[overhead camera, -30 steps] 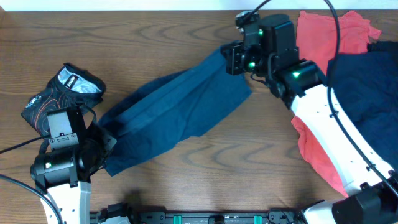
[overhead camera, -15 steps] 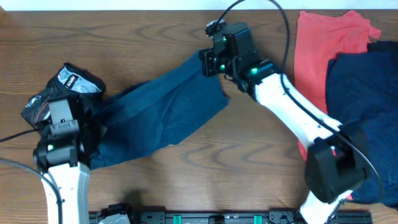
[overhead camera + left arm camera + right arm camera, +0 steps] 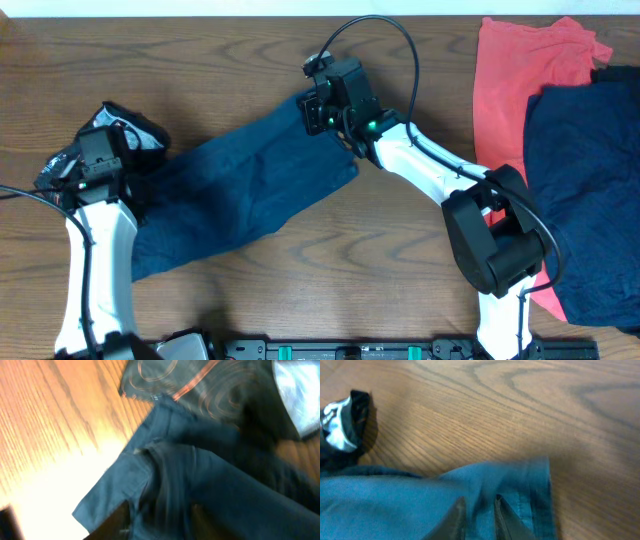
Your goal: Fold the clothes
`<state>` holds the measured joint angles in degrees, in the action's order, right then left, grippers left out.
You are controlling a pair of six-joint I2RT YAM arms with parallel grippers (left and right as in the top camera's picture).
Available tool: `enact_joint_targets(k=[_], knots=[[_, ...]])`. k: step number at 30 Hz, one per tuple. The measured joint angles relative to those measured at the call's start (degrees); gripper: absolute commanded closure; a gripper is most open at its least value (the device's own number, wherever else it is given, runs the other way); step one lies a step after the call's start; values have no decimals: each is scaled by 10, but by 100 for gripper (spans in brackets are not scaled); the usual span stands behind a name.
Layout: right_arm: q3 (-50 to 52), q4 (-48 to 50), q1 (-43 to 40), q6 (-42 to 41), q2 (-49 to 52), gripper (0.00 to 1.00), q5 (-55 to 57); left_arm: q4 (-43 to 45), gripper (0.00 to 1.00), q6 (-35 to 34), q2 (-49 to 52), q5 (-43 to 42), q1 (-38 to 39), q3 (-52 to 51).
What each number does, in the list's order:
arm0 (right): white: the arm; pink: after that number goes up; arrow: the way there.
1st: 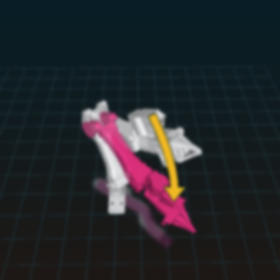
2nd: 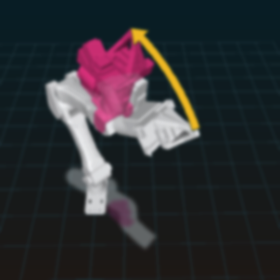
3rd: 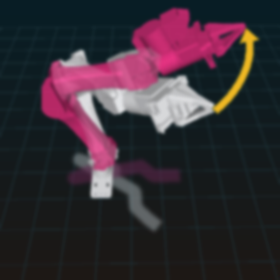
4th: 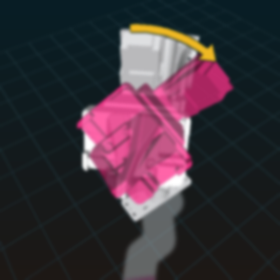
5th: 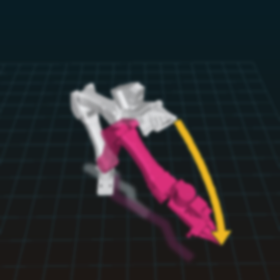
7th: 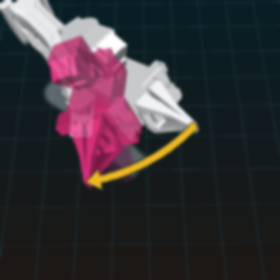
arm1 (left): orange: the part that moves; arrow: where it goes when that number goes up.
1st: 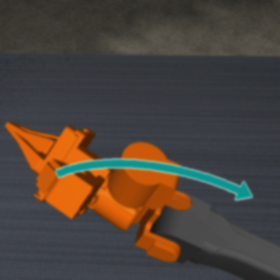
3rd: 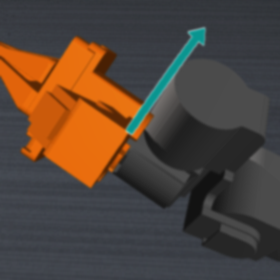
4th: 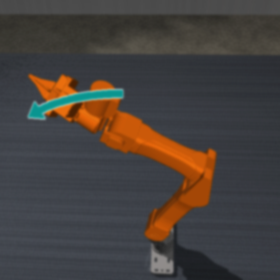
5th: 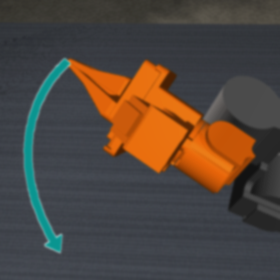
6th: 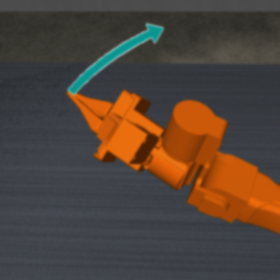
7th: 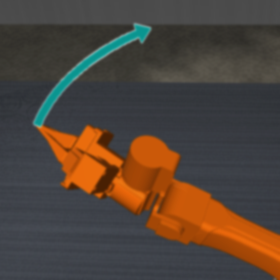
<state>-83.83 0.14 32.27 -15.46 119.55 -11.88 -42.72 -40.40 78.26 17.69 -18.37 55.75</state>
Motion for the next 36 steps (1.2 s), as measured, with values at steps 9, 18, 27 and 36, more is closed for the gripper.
enact_joint_targets(k=[9,18,27,36], knots=[[0,-78,-12,2,0,64,6,61,37,10,52,-26,-52,0],[0,-263,-30,36,0,70,-30,3,42,33,53,-121,-52,-1],[-12,-364,-18,72,32,73,-35,6,43,34,124,-140,-52,-30],[-29,-508,-28,50,31,77,52,4,47,58,174,-178,-23,-40]])
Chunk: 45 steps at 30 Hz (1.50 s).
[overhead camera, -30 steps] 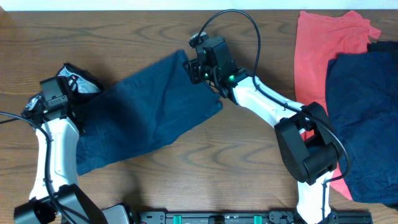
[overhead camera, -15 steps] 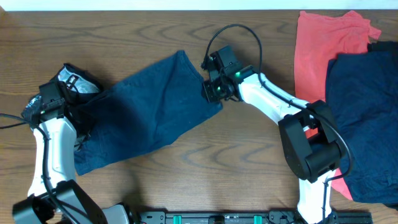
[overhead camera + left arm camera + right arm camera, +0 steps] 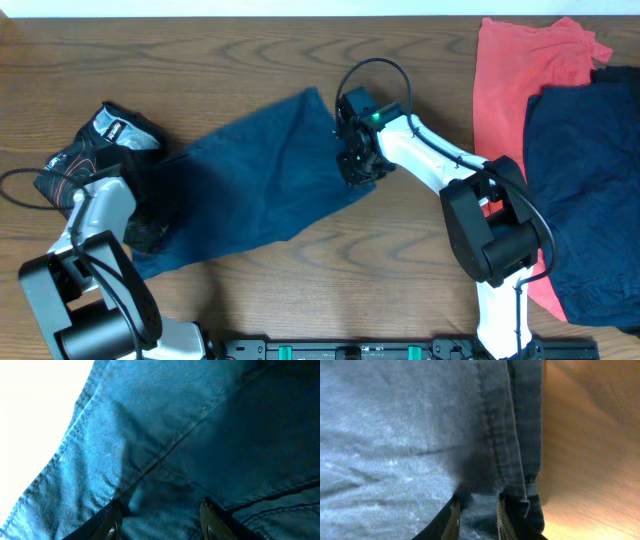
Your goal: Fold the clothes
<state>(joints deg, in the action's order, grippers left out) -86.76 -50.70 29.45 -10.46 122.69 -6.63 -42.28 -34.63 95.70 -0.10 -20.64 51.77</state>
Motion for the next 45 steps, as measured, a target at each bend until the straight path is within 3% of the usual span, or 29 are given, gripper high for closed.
enact_joint_targets(k=[6,13,22,30,45], knots=[[1,-90,-36,-60,0,76,80,23,37,6,2,-15,96,0],[7,-137,-119,-114,0,76,139,73,18,14,2,-17,215,0],[11,-141,-190,-124,0,74,172,26,2,85,-3,-10,224,26],[21,-131,-192,-124,-13,65,187,29,2,93,-55,-23,193,45],[23,-102,-192,-99,-144,63,183,84,1,91,27,-148,193,20]])
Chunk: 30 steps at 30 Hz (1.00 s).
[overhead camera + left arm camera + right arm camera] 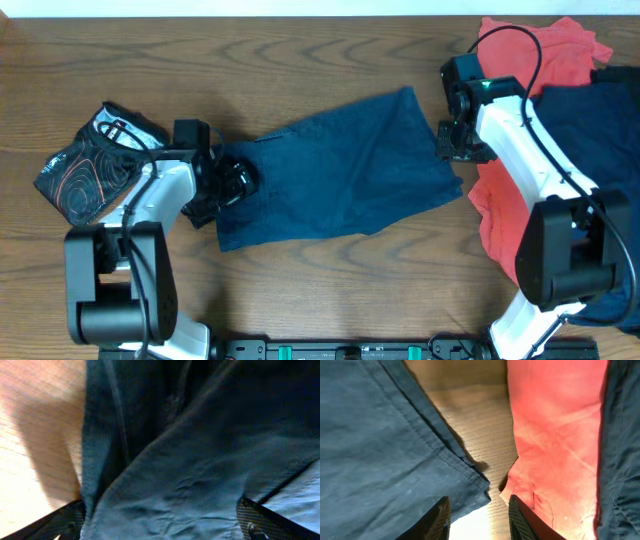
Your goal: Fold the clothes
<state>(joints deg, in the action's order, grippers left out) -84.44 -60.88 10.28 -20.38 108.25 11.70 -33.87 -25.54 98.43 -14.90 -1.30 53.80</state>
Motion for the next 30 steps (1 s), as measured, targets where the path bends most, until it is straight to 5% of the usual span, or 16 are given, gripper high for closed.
enact_joint_targets(k=[6,10,14,19,30], knots=[[0,21,0,30,-7,65,-38,-1,49,-4,13,-12,-1,6],[0,34,0,48,-7,67,-65,2,94,6,20,-33,-1,7],[0,62,2,92,-7,70,-122,-17,94,31,16,-49,-4,11],[1,87,23,165,-7,88,-220,-83,94,43,-11,-51,-24,26],[1,122,145,213,10,90,-333,-194,94,66,-129,-51,-30,120]])
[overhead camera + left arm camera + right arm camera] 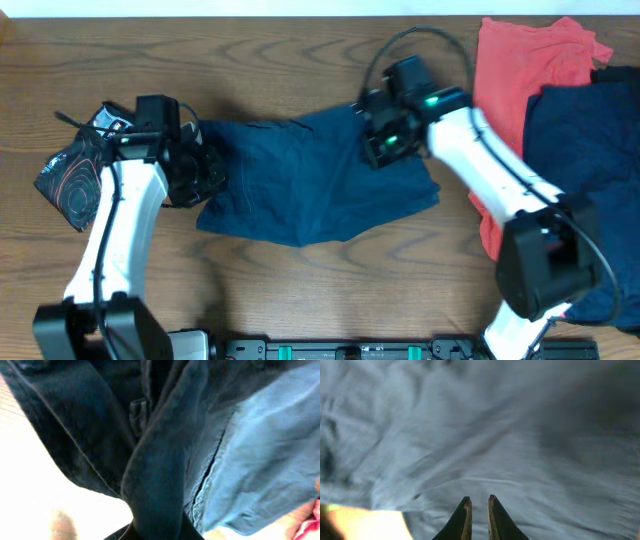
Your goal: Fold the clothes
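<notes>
The dark blue garment (310,180) lies rumpled across the middle of the table. My left gripper (200,172) is at the garment's left end. In the left wrist view a thick bunch of the blue cloth (160,460) rises out of the left gripper (160,532), which is shut on it. My right gripper (382,148) is over the garment's upper right part. In the right wrist view its fingertips (465,505) stand almost together, with the right gripper (477,501) close above blurred blue fabric (520,435). No fold shows between them.
A black patterned garment (70,180) lies bunched at the far left. At the right edge a red garment (520,70) lies under a dark navy one (585,180). Bare wooden table (300,290) shows in front of the blue garment.
My right gripper was open at the garment's right edge beside the red cloth; now it is nearly shut over the upper right part. The left gripper and garment have shifted left, and the cloth is more rumpled.
The garment lay slanted at the left, with my right gripper shut on its upper right end. Then both grippers were down on opposite ends. Later it lay farther right, flat, with the right gripper open. Now it is bunched in the middle, held at its left.
</notes>
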`<state>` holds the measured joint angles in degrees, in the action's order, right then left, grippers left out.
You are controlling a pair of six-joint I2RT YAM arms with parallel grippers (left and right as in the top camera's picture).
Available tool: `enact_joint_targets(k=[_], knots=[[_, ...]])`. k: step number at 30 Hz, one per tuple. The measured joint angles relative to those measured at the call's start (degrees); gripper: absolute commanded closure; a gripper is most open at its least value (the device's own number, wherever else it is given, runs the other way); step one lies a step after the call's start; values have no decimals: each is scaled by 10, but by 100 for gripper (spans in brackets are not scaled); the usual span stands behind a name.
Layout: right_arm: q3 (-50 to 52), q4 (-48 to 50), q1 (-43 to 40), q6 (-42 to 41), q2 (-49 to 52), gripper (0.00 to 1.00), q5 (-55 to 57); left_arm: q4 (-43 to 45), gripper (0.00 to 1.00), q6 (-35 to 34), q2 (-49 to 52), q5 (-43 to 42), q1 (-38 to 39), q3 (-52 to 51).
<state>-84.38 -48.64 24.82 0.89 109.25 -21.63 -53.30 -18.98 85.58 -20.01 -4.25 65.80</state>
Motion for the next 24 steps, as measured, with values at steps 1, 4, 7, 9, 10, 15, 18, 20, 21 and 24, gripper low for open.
enact_joint_targets(k=[1,4,7,9,10,15,18,20,21,24], knots=[[0,6,16,0,11,90,-5,-6,94,0,-6,0,0,5],[0,39,68,-9,63,91,-17,-23,94,0,-23,-2,0,23],[0,77,110,-21,113,92,-30,-27,94,0,-35,-8,0,37],[-1,115,145,-34,151,91,-52,-29,94,0,-42,-13,0,53],[-2,127,156,-38,154,91,-57,-29,94,0,-44,-16,0,61],[-8,194,222,-55,167,87,-65,-16,94,-1,-48,-31,0,88],[-10,202,248,-62,167,82,-55,-12,93,-3,-48,-37,0,89],[-11,199,256,-65,165,81,-42,-9,94,-3,-47,-37,0,89],[-11,192,256,-67,161,81,-29,-7,94,-3,-47,-37,0,89],[-10,157,249,-76,142,80,30,-3,94,-3,-47,-39,0,89]])
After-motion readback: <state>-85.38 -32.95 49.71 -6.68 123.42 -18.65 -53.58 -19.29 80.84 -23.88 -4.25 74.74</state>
